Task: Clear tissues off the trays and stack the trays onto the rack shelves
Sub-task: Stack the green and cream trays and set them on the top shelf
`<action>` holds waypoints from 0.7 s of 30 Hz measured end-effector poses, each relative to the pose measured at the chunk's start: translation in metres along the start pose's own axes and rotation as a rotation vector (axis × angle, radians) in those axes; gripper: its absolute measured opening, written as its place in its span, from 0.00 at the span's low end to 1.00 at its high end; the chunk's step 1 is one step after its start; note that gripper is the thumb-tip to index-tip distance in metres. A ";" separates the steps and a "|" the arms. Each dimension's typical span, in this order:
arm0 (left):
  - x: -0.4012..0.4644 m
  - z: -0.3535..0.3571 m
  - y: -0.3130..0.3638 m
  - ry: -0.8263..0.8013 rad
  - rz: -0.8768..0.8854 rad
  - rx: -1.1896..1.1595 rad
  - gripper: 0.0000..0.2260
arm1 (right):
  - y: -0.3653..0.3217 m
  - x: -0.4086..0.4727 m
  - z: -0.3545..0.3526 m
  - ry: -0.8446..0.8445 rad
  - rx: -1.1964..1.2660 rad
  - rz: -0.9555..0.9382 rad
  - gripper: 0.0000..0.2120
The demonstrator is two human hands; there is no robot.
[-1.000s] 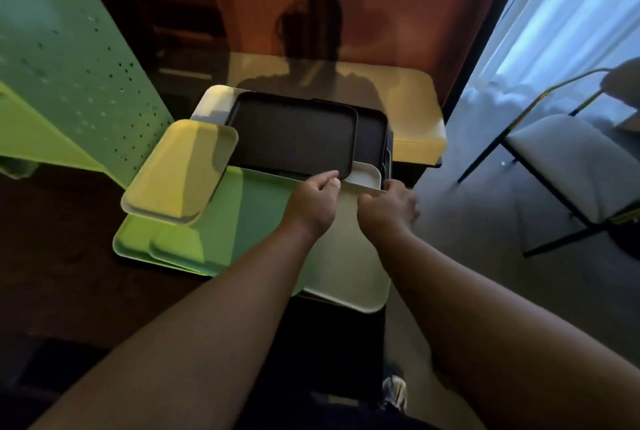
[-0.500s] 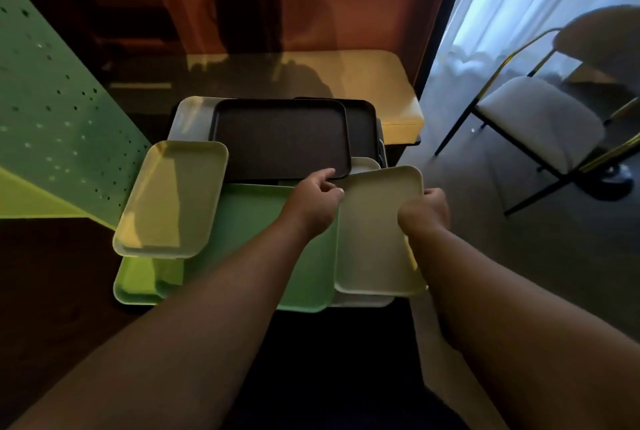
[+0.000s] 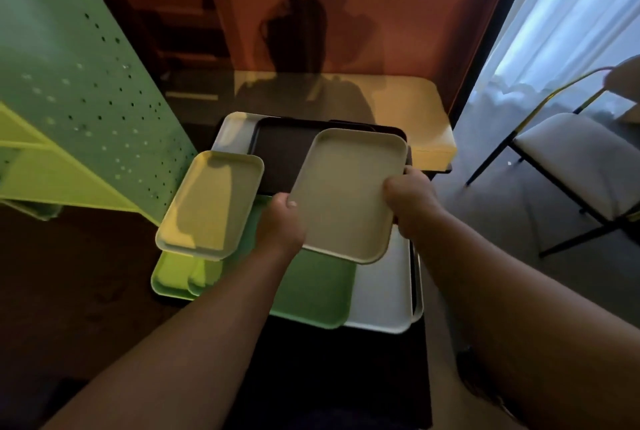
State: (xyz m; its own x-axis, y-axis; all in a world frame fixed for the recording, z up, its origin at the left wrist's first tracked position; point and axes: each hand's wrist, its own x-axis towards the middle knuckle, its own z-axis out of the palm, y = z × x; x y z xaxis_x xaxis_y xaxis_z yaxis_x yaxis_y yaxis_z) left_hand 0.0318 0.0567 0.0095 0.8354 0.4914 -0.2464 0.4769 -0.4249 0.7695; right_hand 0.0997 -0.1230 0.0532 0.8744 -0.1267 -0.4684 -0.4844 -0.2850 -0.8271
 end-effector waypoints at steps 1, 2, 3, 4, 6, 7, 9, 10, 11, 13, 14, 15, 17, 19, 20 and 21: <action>0.004 -0.014 -0.011 0.064 -0.019 0.016 0.12 | 0.002 -0.007 0.019 -0.073 -0.066 0.002 0.10; 0.009 -0.029 -0.023 0.123 -0.052 0.030 0.13 | 0.004 -0.014 0.039 -0.156 -0.156 0.004 0.08; 0.015 -0.043 -0.035 0.177 -0.091 0.036 0.13 | 0.009 -0.020 0.059 -0.238 -0.243 0.000 0.08; 0.022 -0.056 -0.049 0.215 -0.138 0.031 0.14 | 0.014 -0.026 0.079 -0.309 -0.319 -0.012 0.09; 0.034 -0.083 -0.074 0.253 -0.220 0.019 0.15 | 0.023 -0.034 0.118 -0.396 -0.413 -0.048 0.10; 0.040 -0.096 -0.084 0.250 -0.248 0.026 0.15 | 0.028 -0.036 0.136 -0.403 -0.432 -0.068 0.11; 0.050 -0.118 -0.102 0.201 -0.279 0.024 0.16 | 0.032 -0.042 0.166 -0.383 -0.426 -0.072 0.11; 0.055 -0.128 -0.108 0.171 -0.282 0.018 0.17 | 0.033 -0.045 0.180 -0.367 -0.413 -0.065 0.11; 0.058 -0.136 -0.114 0.144 -0.284 0.018 0.18 | 0.036 -0.046 0.194 -0.346 -0.399 -0.061 0.12; 0.064 -0.150 -0.127 0.115 -0.277 0.021 0.18 | 0.040 -0.051 0.217 -0.310 -0.378 -0.039 0.10; 0.067 -0.154 -0.135 0.110 -0.275 0.016 0.18 | 0.042 -0.053 0.227 -0.296 -0.369 -0.023 0.09; 0.068 -0.158 -0.142 0.104 -0.272 0.008 0.18 | 0.044 -0.054 0.237 -0.284 -0.358 -0.014 0.08; 0.068 -0.164 -0.157 0.091 -0.281 0.010 0.16 | 0.047 -0.057 0.252 -0.247 -0.342 -0.012 0.08; 0.068 -0.169 -0.170 0.099 -0.301 0.015 0.14 | 0.048 -0.061 0.262 -0.198 -0.329 -0.019 0.09; 0.069 -0.171 -0.176 0.107 -0.312 0.007 0.13 | 0.048 -0.064 0.265 -0.175 -0.321 -0.014 0.09; 0.070 -0.173 -0.181 0.108 -0.324 -0.005 0.13 | 0.048 -0.066 0.267 -0.149 -0.316 -0.008 0.10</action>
State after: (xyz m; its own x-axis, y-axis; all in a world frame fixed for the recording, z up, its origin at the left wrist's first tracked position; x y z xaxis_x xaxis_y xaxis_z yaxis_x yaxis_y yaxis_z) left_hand -0.0433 0.2994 -0.0447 0.6069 0.6779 -0.4149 0.7109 -0.2296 0.6647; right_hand 0.0110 0.1251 -0.0389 0.8528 0.0104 -0.5221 -0.4244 -0.5687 -0.7046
